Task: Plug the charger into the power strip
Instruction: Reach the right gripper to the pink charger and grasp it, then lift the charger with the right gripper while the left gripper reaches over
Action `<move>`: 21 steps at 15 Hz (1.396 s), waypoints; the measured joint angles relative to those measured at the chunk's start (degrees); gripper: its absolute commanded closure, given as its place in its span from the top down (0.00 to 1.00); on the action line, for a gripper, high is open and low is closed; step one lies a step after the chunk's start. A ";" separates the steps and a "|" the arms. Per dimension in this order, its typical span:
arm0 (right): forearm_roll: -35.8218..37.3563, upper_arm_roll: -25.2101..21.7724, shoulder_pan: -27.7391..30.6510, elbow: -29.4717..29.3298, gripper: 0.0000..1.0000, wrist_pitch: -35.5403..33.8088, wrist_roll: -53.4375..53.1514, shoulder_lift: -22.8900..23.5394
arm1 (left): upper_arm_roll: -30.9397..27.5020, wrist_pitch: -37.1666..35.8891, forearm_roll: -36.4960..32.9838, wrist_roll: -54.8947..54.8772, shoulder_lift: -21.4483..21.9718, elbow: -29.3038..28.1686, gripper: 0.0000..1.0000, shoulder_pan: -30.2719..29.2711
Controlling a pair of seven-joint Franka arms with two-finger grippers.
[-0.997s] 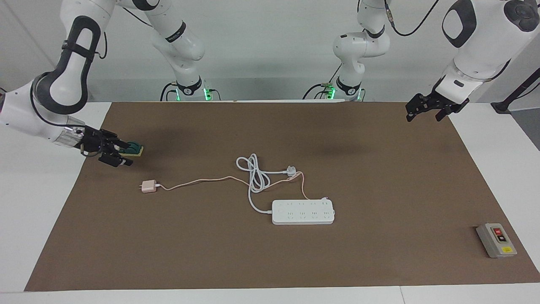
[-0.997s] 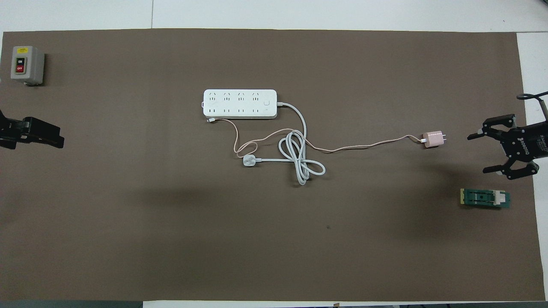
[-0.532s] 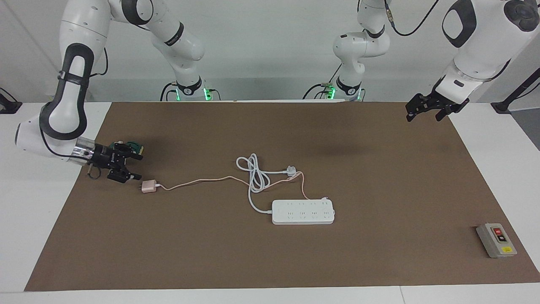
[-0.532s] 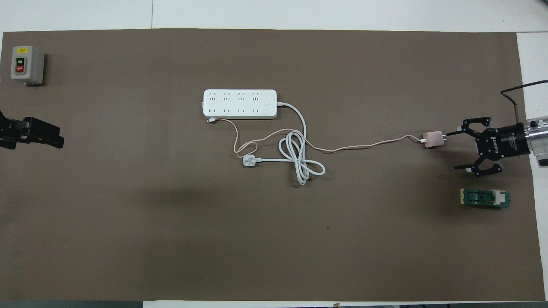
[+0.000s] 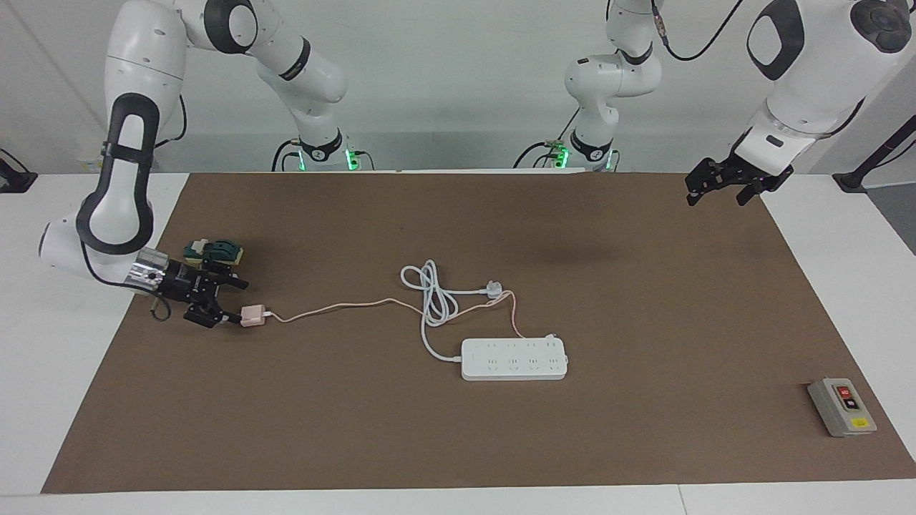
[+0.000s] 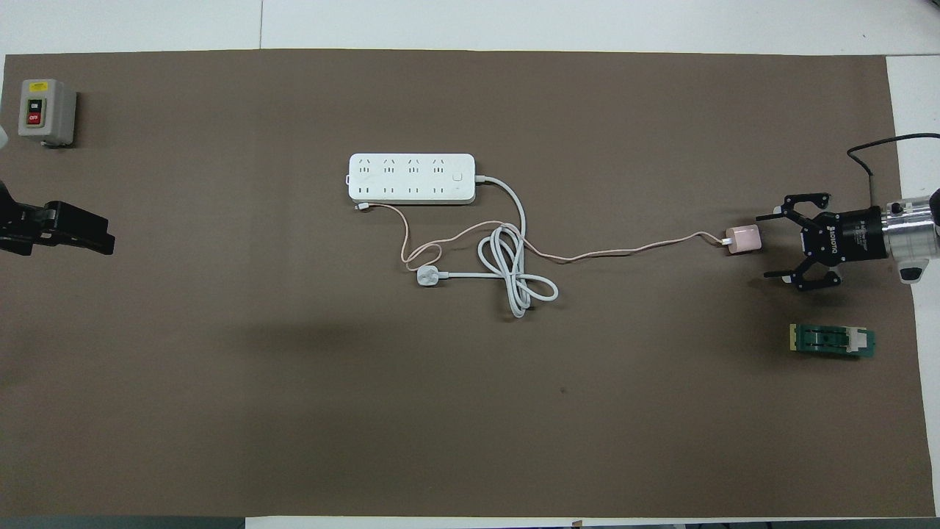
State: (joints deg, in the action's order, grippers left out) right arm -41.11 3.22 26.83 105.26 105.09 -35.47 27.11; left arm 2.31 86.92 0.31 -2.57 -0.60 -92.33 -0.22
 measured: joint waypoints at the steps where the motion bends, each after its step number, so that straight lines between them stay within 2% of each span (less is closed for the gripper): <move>1: -0.11 0.00 -0.12 -0.04 1.00 0.06 0.01 0.28 | 0.14 0.04 0.00 0.00 0.06 0.01 1.00 0.02; 7: -1.70 -0.16 -0.10 -1.32 1.00 0.35 2.58 3.92 | -0.05 0.48 0.00 0.00 0.16 0.01 1.00 -0.06; 8: -2.19 -0.15 -0.12 -1.52 0.96 0.40 2.64 4.05 | 0.02 1.33 0.00 0.00 0.16 0.01 1.00 -0.04; 9: -2.87 -0.13 -0.17 -1.73 0.73 0.51 2.78 4.23 | 0.11 2.45 0.00 0.00 0.16 -0.01 1.00 -0.01; 10: -3.12 -0.10 -0.21 -1.83 0.55 0.51 2.80 4.35 | 0.19 3.55 0.00 0.00 0.16 -0.03 1.00 0.00; 11: -3.15 -0.08 -0.22 -1.85 0.45 0.54 2.82 4.38 | 0.24 4.18 0.00 -0.01 0.16 -0.06 1.00 0.00; 13: -3.15 -0.08 -0.22 -1.77 0.09 0.66 2.96 4.45 | 0.32 4.66 0.00 -0.01 0.16 -0.31 1.00 0.01; 14: -3.34 -0.06 -0.21 -1.67 0.00 0.68 3.51 4.67 | 0.35 4.78 0.00 -0.01 0.15 -0.54 1.00 0.01; 21: -4.84 -0.08 -1.47 -2.23 0.00 1.38 3.76 5.03 | 0.47 5.32 0.55 -0.04 0.11 -1.61 1.00 0.11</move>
State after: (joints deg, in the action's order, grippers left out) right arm -45.95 3.14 25.36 103.03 106.48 -31.71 32.14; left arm 2.78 92.24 0.85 -2.60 -0.48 -93.94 -0.11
